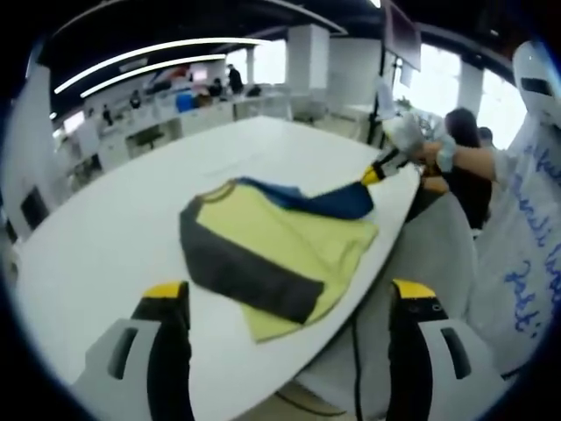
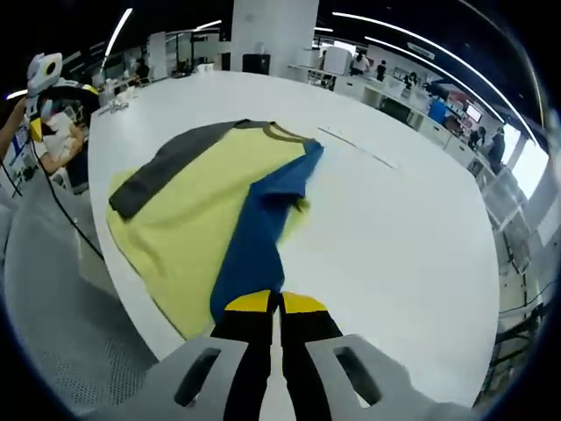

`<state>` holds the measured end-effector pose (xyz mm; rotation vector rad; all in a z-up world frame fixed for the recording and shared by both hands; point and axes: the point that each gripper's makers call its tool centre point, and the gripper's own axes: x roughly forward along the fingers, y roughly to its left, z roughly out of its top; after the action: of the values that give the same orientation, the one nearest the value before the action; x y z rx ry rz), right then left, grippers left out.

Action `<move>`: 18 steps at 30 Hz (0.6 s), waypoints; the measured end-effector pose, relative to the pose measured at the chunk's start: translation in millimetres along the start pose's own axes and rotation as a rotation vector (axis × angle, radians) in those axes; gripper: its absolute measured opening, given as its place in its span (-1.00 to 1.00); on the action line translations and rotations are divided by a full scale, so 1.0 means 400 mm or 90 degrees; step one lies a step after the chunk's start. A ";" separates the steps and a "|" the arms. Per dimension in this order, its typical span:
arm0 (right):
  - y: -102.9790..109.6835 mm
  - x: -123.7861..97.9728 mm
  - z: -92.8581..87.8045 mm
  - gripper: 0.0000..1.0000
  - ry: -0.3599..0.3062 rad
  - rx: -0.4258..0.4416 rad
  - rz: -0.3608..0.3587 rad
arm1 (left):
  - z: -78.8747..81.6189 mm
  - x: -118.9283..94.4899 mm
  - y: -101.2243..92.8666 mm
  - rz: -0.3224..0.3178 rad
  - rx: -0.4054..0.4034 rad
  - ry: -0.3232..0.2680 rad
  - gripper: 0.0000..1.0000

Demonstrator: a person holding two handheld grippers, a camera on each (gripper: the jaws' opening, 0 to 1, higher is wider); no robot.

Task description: Fold the garment on the visible template until the final outline fits inside the template.

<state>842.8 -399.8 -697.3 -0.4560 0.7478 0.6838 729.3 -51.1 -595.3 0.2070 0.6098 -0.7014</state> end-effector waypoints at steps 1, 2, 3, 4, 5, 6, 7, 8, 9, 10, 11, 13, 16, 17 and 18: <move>-0.009 -0.004 -0.001 -0.94 0.001 0.000 -0.004 | 0.001 0.001 -0.001 0.000 0.001 0.000 0.78; -0.025 -0.009 -0.001 -0.94 0.000 -0.001 -0.013 | 0.001 0.001 -0.001 0.002 -0.001 0.001 0.78; -0.035 -0.013 0.000 -0.94 -0.003 -0.002 -0.018 | 0.001 0.001 -0.001 0.003 -0.003 0.002 0.78; -0.045 -0.016 0.000 -0.95 -0.003 -0.001 -0.022 | 0.002 0.001 0.000 0.006 -0.003 0.002 0.78; -0.060 -0.020 0.000 -0.95 -0.004 0.000 -0.028 | 0.002 0.001 0.000 0.008 -0.004 0.002 0.78; -0.068 -0.022 0.000 -0.95 -0.004 0.000 -0.032 | 0.001 0.001 0.001 0.010 -0.005 0.003 0.78; -0.081 -0.024 -0.002 -0.95 -0.004 -0.001 -0.037 | 0.001 0.001 0.001 0.011 -0.006 0.003 0.78; -0.090 -0.024 -0.003 -0.95 -0.002 -0.002 -0.040 | -0.001 0.002 0.001 0.013 -0.008 0.005 0.78; -0.103 -0.025 -0.005 -0.95 -0.001 -0.004 -0.045 | -0.002 0.002 0.001 0.014 -0.008 0.007 0.78; -0.107 -0.024 -0.006 -0.95 0.000 -0.004 -0.046 | -0.003 0.003 0.001 0.015 -0.008 0.009 0.77; -0.115 -0.025 -0.007 -0.95 0.000 -0.005 -0.050 | -0.003 0.003 0.001 0.016 -0.008 0.010 0.77; -0.140 -0.023 -0.013 -0.95 0.003 -0.007 -0.058 | 0.000 0.004 -0.002 0.021 -0.009 0.010 0.78; -0.176 -0.018 -0.024 -0.95 0.010 -0.008 -0.064 | 0.004 0.004 -0.006 0.024 -0.010 0.010 0.78; -0.187 -0.018 -0.027 -0.95 0.011 -0.008 -0.067 | 0.005 0.003 -0.006 0.027 -0.008 0.012 0.78; -0.204 -0.016 -0.032 -0.95 0.014 -0.007 -0.070 | 0.005 0.002 -0.006 0.029 -0.007 0.012 0.78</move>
<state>891.0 -466.7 -689.9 -0.5115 0.7337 0.5806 729.3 -54.1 -594.1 0.2165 0.6256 -0.6518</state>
